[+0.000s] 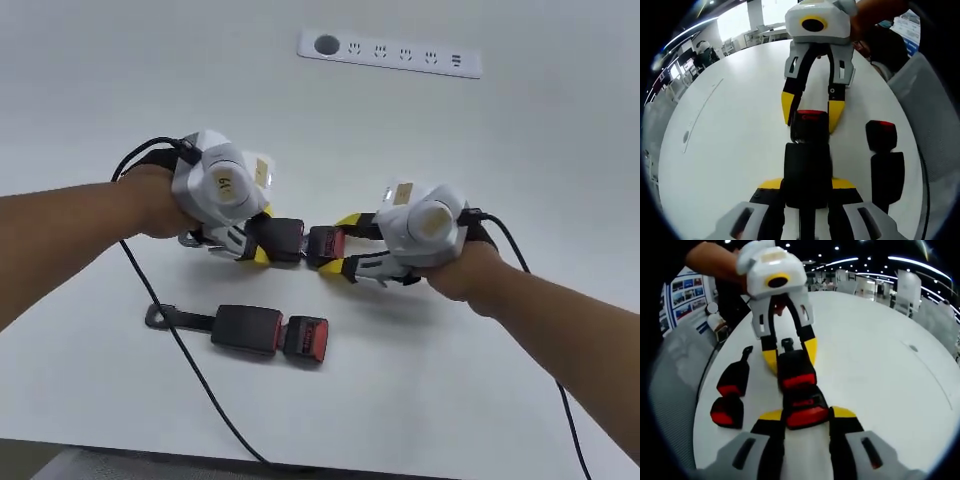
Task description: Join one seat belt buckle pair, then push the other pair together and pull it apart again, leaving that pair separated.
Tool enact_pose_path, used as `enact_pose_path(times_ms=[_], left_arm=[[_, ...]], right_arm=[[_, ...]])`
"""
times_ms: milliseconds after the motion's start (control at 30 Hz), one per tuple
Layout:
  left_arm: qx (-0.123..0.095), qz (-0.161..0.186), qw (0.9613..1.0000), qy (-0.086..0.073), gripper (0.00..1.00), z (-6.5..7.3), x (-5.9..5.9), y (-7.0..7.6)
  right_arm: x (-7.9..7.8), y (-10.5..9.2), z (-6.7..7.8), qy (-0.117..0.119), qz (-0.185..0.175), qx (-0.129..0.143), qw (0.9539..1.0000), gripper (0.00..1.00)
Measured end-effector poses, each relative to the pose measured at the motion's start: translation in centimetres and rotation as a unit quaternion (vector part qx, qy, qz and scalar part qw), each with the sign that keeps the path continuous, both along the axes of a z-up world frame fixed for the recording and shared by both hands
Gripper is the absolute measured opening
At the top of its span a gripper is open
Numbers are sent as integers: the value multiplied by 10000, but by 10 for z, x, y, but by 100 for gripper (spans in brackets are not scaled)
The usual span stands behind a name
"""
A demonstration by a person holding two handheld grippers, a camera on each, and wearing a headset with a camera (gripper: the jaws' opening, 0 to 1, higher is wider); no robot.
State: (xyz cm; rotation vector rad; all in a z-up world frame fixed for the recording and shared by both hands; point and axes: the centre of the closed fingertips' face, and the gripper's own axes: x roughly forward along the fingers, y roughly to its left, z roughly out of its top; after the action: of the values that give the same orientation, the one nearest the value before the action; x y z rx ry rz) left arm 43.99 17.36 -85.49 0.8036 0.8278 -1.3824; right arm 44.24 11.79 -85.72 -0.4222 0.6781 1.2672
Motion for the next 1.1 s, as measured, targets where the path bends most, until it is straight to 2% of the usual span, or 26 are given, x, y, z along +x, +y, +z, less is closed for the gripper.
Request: enact_pose_path(times_ms=[433,767,1100], left_arm=[[143,-123,9998,-6,33,0,-2,0],[156,-159,9998,2,34,0,-2,0],[56,-86,9999,31,34,0,-2,1]], right_arm=[[1,1,-1,-9,-5,-137,9999,34],[1,1,-1,-58,-46,-102,9999,34],[1,1,-1,-125,-23,-48,9999,35]])
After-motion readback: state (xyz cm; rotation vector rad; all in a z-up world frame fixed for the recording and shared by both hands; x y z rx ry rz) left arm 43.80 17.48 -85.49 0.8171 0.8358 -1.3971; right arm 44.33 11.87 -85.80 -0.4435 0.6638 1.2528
